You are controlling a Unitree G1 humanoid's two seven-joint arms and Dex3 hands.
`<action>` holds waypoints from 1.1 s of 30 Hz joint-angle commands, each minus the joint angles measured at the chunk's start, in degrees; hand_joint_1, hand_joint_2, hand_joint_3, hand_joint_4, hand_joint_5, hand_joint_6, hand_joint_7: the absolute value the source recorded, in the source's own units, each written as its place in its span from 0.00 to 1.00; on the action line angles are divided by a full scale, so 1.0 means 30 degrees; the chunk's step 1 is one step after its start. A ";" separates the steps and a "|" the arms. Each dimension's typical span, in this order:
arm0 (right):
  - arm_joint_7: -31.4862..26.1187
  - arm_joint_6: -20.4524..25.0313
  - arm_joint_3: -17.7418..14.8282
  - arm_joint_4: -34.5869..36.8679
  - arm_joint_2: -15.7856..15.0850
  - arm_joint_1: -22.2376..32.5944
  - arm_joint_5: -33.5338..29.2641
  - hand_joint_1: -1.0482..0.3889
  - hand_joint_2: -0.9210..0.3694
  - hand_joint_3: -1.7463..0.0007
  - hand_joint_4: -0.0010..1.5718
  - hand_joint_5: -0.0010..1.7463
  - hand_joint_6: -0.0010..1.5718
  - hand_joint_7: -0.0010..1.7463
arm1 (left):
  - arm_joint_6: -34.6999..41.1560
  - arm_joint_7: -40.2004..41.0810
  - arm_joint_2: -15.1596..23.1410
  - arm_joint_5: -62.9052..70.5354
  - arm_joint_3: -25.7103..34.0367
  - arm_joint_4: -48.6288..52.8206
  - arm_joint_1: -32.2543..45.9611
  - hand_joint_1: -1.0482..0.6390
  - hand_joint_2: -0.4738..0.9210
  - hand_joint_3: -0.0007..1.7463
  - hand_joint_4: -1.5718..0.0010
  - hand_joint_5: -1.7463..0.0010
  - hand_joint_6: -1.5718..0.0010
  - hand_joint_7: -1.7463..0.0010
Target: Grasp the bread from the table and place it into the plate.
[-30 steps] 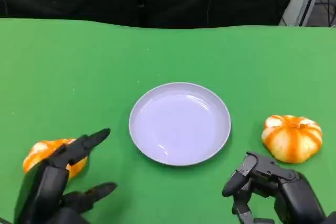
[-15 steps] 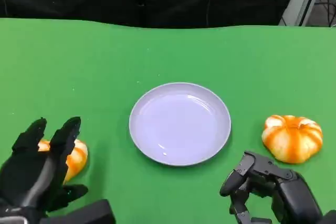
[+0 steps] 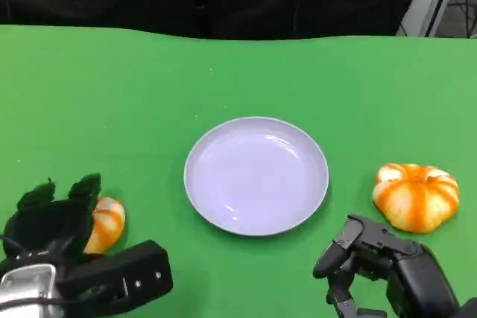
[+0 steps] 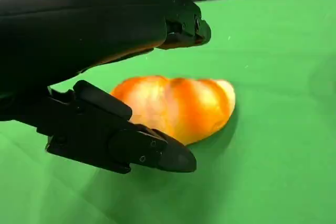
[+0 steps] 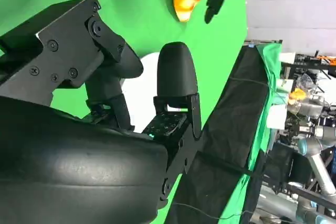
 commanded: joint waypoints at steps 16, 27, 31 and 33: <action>-0.0246 0.0104 0.0102 -0.0118 0.0115 -0.0127 -0.0149 0.76 0.38 0.28 0.46 0.95 0.46 0.78 | -0.4356 0.4200 0.1042 -0.5329 -0.0038 0.5530 -0.1743 0.45 1.00 0.11 0.47 0.00 0.56 0.16; -0.0237 0.0366 0.0076 -0.0278 0.0219 0.0005 0.0057 0.76 0.37 0.27 0.46 0.96 0.46 0.78 | -0.9884 1.0916 0.1373 -0.5384 0.0059 0.4818 -0.0967 0.48 0.78 0.57 0.48 0.00 0.62 0.00; -0.0276 0.0501 0.0116 -0.0442 0.0222 0.0122 0.0004 0.75 0.37 0.27 0.45 0.96 0.46 0.78 | -1.0600 1.2384 0.1391 -0.4884 -0.0028 0.4007 -0.0786 0.50 0.73 0.61 0.47 0.00 0.63 0.00; -0.0266 0.0441 0.0134 -0.0416 0.0198 0.0115 -0.0026 0.75 0.36 0.29 0.45 0.95 0.46 0.78 | -1.1078 1.3115 0.1431 -0.4601 -0.0063 0.3652 -0.0740 0.51 0.71 0.62 0.47 0.00 0.63 0.00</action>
